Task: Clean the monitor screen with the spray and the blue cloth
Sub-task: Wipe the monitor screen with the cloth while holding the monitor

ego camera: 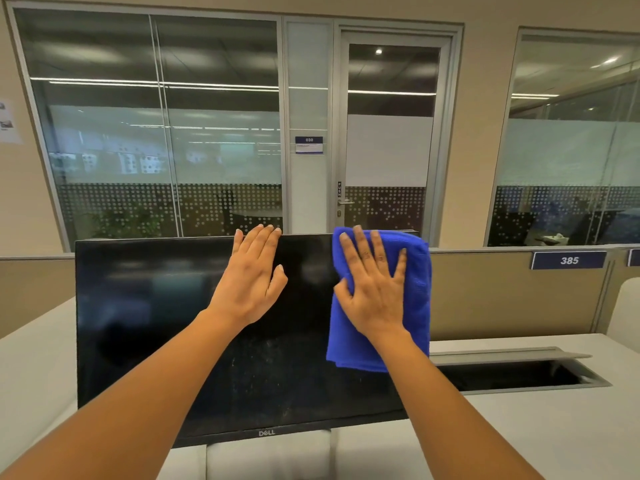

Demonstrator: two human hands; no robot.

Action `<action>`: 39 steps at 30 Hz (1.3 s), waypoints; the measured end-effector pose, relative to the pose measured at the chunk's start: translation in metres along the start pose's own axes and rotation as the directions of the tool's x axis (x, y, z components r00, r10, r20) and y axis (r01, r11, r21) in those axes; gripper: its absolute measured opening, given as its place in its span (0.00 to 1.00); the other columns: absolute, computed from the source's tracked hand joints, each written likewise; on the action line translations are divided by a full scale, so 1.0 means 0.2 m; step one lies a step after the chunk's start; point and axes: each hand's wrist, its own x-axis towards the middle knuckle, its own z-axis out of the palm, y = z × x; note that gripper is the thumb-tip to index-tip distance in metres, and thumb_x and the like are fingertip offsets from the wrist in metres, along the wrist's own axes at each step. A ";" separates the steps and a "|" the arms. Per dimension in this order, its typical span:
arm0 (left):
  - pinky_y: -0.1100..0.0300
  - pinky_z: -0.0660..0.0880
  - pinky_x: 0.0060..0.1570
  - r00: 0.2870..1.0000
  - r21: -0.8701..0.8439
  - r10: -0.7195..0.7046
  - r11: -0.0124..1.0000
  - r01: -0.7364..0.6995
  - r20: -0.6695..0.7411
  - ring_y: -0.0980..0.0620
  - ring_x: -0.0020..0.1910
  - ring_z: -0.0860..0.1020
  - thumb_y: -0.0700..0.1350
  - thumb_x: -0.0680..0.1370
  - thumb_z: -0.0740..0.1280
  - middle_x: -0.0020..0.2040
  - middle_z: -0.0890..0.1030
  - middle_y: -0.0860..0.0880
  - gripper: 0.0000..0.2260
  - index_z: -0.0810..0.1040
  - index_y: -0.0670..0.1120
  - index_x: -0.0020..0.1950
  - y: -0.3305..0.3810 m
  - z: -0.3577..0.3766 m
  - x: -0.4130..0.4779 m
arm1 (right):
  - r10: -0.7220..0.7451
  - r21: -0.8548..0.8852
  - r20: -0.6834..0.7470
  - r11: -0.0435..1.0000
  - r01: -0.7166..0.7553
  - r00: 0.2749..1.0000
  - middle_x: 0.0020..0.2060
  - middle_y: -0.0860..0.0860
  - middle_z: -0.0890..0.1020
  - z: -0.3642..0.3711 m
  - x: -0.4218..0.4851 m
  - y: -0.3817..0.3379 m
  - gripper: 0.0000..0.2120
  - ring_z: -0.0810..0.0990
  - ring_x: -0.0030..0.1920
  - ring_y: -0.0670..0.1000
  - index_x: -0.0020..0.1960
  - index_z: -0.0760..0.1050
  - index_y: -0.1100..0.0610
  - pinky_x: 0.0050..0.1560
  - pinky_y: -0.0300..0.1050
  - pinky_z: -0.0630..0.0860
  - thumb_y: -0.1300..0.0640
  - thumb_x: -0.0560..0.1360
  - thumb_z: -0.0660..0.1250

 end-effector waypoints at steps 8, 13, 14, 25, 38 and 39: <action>0.54 0.38 0.72 1.000 0.015 0.008 1.000 -0.008 -0.001 0.47 0.74 0.55 0.55 0.72 0.43 0.74 0.61 0.42 0.33 0.57 0.40 0.73 0.00 0.01 0.00 | 0.313 0.110 -0.003 0.944 -0.310 0.950 0.73 0.47 0.50 0.01 -0.10 0.15 0.32 0.45 0.73 0.50 0.73 0.45 0.49 0.70 0.64 0.41 0.51 0.72 0.52; 0.54 0.38 0.73 1.000 -0.001 0.010 1.000 -0.010 -0.007 0.46 0.74 0.55 0.55 0.72 0.43 0.73 0.62 0.42 0.33 0.57 0.40 0.73 0.01 0.00 0.00 | 0.324 0.110 -0.009 0.941 -0.321 0.946 0.73 0.49 0.52 0.04 -0.25 0.14 0.31 0.50 0.73 0.53 0.73 0.49 0.51 0.69 0.66 0.47 0.50 0.72 0.51; 0.54 0.38 0.73 1.000 -0.003 0.008 1.000 -0.008 -0.006 0.46 0.74 0.55 0.55 0.72 0.43 0.73 0.62 0.42 0.33 0.58 0.40 0.73 0.01 0.00 0.00 | 0.331 0.109 -0.015 0.938 -0.328 0.943 0.72 0.49 0.53 0.05 -0.28 0.14 0.30 0.51 0.73 0.54 0.73 0.50 0.52 0.69 0.67 0.48 0.50 0.72 0.51; 0.53 0.38 0.73 1.000 -0.002 -0.002 1.000 0.002 0.003 0.46 0.75 0.54 0.56 0.71 0.42 0.74 0.61 0.42 0.34 0.57 0.40 0.73 0.02 0.00 0.00 | 0.237 0.077 -0.020 0.969 -0.234 0.971 0.73 0.51 0.55 0.09 -0.29 -0.09 0.30 0.50 0.74 0.54 0.74 0.49 0.53 0.69 0.67 0.51 0.48 0.75 0.52; 0.53 0.39 0.73 1.000 0.024 0.017 1.000 -0.017 0.005 0.45 0.74 0.56 0.55 0.71 0.43 0.73 0.62 0.41 0.33 0.57 0.39 0.73 0.01 0.00 0.00 | -0.335 -0.028 0.095 0.940 0.339 0.938 0.74 0.47 0.51 0.10 -0.22 -0.07 0.32 0.47 0.75 0.50 0.74 0.47 0.46 0.70 0.64 0.45 0.46 0.73 0.55; 0.52 0.39 0.73 1.000 0.022 0.015 1.000 -0.015 0.003 0.45 0.74 0.56 0.55 0.71 0.44 0.73 0.62 0.41 0.33 0.57 0.39 0.73 0.01 0.00 0.00 | -0.286 -0.028 0.081 0.957 0.289 0.955 0.74 0.47 0.51 0.09 -0.22 -0.04 0.32 0.47 0.74 0.50 0.74 0.48 0.45 0.70 0.64 0.45 0.47 0.73 0.55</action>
